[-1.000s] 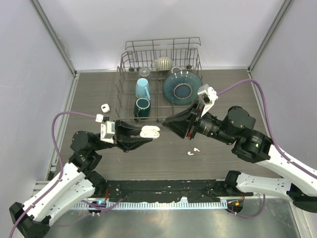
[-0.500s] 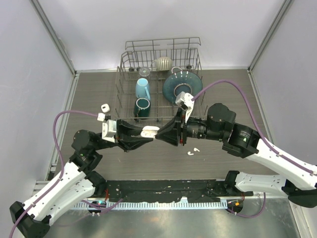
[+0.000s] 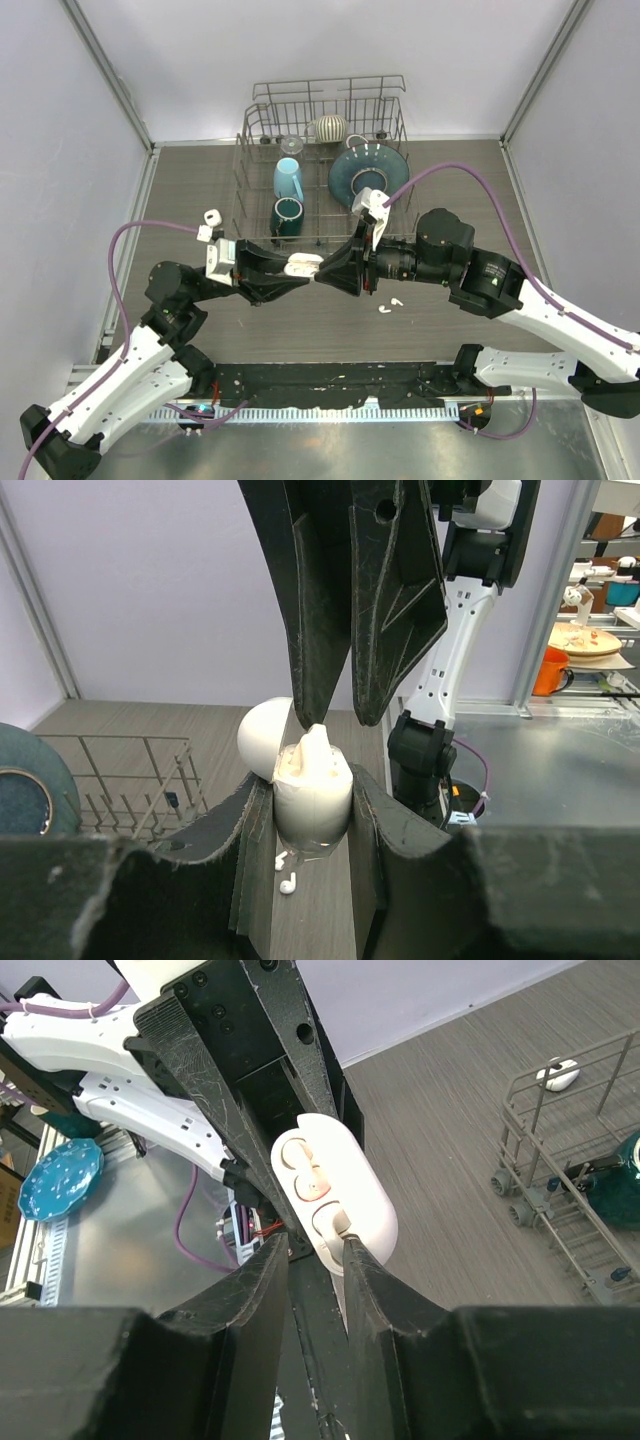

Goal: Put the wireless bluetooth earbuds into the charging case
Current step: Adjust the earbud with the charging case.

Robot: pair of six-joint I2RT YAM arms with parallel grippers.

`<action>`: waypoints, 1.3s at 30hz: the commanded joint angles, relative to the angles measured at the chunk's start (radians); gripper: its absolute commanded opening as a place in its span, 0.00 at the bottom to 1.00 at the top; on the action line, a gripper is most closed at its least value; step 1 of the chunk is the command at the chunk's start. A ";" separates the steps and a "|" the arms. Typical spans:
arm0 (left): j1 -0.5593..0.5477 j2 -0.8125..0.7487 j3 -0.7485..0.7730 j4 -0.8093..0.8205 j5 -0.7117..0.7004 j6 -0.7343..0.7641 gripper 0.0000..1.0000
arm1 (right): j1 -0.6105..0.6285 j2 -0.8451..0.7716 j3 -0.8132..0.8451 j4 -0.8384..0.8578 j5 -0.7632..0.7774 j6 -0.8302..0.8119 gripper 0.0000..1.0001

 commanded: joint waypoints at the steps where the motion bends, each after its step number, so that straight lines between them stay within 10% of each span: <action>1: -0.002 -0.009 0.037 0.121 0.034 -0.034 0.00 | 0.000 0.007 0.016 -0.004 0.048 -0.044 0.35; 16: -0.002 -0.008 0.044 0.166 0.075 -0.057 0.00 | 0.000 0.036 0.016 0.009 0.111 -0.078 0.15; 39: -0.002 -0.005 0.030 0.189 0.120 -0.057 0.00 | 0.086 0.123 0.072 -0.042 0.390 -0.075 0.20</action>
